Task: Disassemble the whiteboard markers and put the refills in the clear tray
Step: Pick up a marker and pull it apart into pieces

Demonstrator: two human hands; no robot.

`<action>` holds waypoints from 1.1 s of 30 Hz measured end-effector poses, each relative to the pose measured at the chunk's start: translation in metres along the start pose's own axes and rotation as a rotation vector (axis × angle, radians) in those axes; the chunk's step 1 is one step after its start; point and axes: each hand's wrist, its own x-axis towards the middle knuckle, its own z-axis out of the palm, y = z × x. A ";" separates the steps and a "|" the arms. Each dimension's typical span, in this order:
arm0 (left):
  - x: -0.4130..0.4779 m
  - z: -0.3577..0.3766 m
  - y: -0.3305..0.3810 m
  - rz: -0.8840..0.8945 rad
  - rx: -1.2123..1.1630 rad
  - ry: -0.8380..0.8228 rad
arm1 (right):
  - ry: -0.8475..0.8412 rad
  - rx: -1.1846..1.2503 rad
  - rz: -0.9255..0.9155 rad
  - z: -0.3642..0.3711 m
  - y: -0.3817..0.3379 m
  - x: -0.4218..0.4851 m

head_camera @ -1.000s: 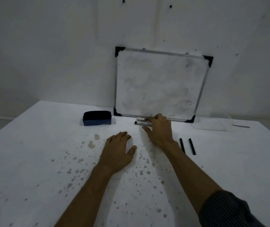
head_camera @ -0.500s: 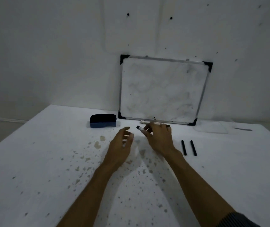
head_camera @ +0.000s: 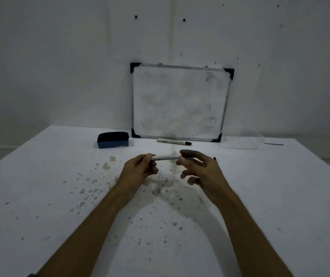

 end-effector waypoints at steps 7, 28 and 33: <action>-0.011 0.022 -0.006 0.065 0.137 -0.140 | 0.149 0.150 0.028 0.028 0.031 0.008; -0.008 0.053 -0.025 0.084 0.594 -0.149 | 0.236 -0.044 -0.032 0.030 0.052 0.029; 0.001 0.045 -0.015 -0.073 0.358 -0.263 | 0.241 -0.128 -0.171 0.033 0.054 0.029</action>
